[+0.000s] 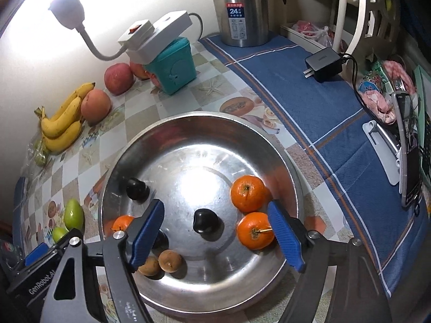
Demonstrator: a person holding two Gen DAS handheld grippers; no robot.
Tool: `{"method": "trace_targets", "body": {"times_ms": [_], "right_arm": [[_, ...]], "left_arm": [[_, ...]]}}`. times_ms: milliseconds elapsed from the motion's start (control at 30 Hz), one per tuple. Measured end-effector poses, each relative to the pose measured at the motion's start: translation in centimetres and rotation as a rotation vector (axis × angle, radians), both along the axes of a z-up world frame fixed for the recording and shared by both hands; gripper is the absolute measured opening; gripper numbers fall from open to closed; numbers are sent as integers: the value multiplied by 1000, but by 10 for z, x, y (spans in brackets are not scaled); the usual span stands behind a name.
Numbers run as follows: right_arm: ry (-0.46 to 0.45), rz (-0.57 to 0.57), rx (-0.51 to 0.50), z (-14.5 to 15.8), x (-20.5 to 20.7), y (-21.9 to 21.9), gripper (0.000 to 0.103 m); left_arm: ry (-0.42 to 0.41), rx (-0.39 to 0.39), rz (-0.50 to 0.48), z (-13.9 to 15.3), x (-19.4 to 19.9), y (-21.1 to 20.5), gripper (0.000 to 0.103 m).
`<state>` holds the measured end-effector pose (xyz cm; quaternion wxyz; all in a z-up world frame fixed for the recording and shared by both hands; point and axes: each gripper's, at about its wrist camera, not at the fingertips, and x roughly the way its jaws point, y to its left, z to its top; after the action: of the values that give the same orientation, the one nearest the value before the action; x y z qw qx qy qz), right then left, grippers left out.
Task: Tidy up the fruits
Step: 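Withdraw both open tools from the basin toward the two green pears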
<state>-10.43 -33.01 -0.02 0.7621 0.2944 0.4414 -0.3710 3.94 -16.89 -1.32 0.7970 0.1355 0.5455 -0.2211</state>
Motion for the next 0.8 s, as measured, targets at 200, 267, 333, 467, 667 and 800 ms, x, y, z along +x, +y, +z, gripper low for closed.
{"method": "trace_targets", "body": {"times_ms": [200, 267, 333, 467, 667, 800], "right_arm": [[19, 4, 11, -5, 1, 0, 81], [23, 3, 20, -7, 1, -1, 81], [26, 2, 22, -8, 0, -1, 81], [17, -2, 23, -8, -1, -1, 95], [14, 8, 27, -9, 1, 0, 99], [38, 18, 21, -11, 3, 3, 99]], "left_arm": [[41, 25, 16, -11, 3, 3, 103], [54, 23, 25, -13, 4, 5, 103], [64, 19, 31, -15, 5, 6, 103], [74, 8, 47, -15, 7, 8, 103], [77, -6, 49, -13, 8, 11, 103], [67, -11, 53, -10, 9, 13, 103]]}}
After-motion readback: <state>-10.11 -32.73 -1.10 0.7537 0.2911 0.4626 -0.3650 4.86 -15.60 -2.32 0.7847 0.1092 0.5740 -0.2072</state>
